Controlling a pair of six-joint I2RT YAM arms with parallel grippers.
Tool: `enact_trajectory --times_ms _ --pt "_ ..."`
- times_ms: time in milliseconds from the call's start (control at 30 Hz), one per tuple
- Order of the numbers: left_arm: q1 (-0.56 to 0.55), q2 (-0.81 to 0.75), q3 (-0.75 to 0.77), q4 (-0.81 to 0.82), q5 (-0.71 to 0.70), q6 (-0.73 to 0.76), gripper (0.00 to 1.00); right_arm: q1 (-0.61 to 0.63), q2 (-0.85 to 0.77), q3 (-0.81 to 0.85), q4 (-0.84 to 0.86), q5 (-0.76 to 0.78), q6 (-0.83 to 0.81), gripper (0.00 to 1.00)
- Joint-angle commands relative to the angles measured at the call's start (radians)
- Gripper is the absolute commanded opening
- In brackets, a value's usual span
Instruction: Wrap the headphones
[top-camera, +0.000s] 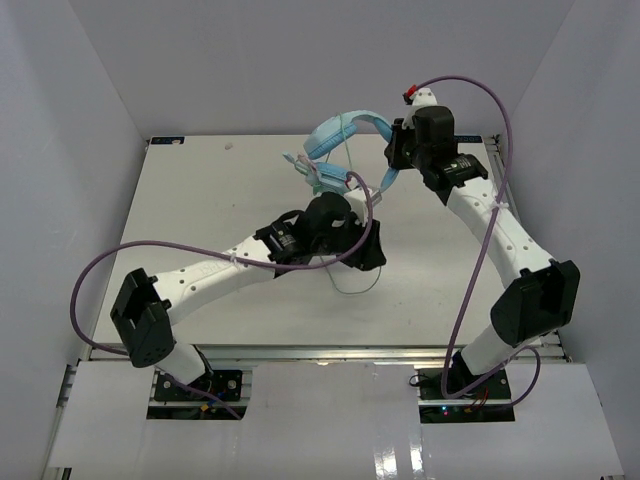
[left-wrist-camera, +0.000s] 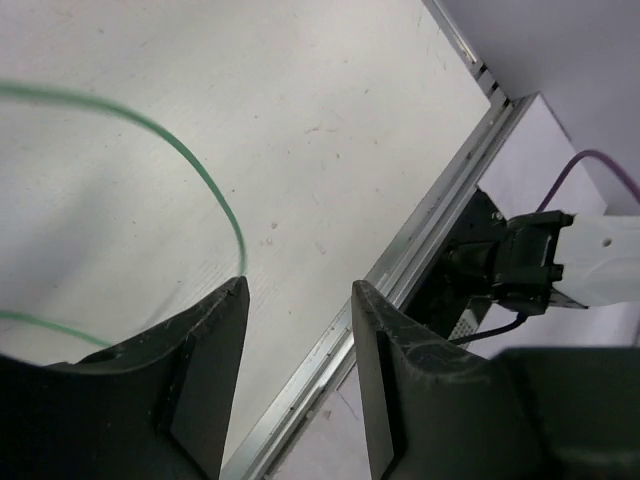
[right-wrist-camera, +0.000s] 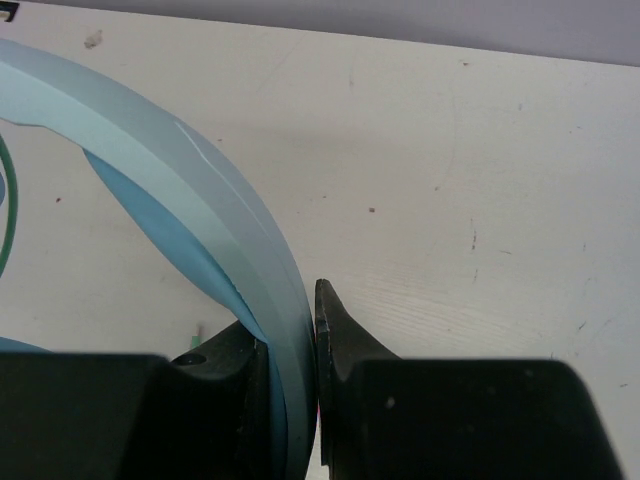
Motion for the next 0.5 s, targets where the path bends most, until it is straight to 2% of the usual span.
enact_trajectory --times_ms 0,233,467 --pt "-0.057 -0.084 -0.149 0.332 -0.178 0.115 0.61 -0.009 -0.093 0.054 0.051 -0.082 0.101 0.08" --pt "-0.139 -0.112 -0.428 0.702 -0.259 0.235 0.67 -0.058 -0.130 0.057 0.040 -0.142 0.143 0.08" --pt "-0.157 -0.098 -0.544 0.914 -0.364 0.331 0.71 -0.078 -0.155 0.034 0.037 -0.193 0.180 0.08"
